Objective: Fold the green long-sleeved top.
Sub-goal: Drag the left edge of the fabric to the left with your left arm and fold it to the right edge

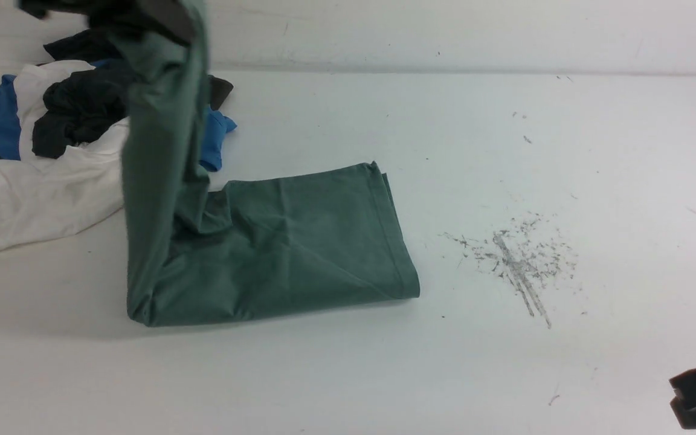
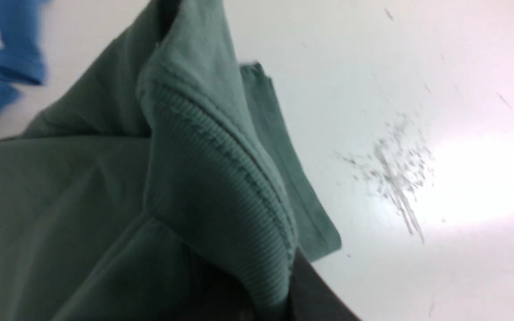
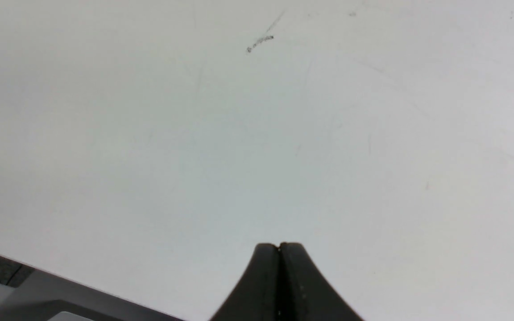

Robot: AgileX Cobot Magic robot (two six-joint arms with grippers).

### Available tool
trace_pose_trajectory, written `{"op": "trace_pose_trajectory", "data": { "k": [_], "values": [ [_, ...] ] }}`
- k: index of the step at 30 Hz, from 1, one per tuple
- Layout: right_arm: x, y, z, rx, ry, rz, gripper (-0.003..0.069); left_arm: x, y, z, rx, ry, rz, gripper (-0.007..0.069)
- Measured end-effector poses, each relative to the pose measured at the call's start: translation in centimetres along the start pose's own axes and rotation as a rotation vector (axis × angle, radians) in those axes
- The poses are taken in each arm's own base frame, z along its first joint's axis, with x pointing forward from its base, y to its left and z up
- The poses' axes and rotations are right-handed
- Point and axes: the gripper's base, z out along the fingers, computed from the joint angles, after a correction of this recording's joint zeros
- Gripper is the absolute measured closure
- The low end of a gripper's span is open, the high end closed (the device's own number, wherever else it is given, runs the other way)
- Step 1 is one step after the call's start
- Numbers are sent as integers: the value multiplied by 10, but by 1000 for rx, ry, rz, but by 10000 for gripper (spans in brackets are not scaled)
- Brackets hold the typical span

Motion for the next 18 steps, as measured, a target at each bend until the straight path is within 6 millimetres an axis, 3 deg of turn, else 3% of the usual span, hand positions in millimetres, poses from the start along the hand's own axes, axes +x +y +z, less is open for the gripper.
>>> {"op": "trace_pose_trajectory", "data": {
  "k": [2, 4, 5, 6, 8, 14, 18],
  "values": [
    [0, 0, -1, 1, -5, 0, 673, 2, -7, 32, 24, 71, 14, 616],
    [1, 0, -1, 1, -5, 0, 673, 9, -15, 79, 46, 172, 25, 616],
    [1, 0, -1, 1, -5, 0, 673, 9, -15, 79, 46, 172, 25, 616],
    [1, 0, -1, 1, -5, 0, 673, 14, -18, 107, 52, 214, 30, 616],
    [1, 0, -1, 1, -5, 0, 673, 19, -21, 139, 56, 240, 37, 616],
    [1, 0, -1, 1, -6, 0, 673, 35, -25, 204, 58, 271, 83, 616],
    [0, 0, -1, 0, -7, 0, 673, 42, -25, 225, 56, 286, 92, 603]
  ]
}}
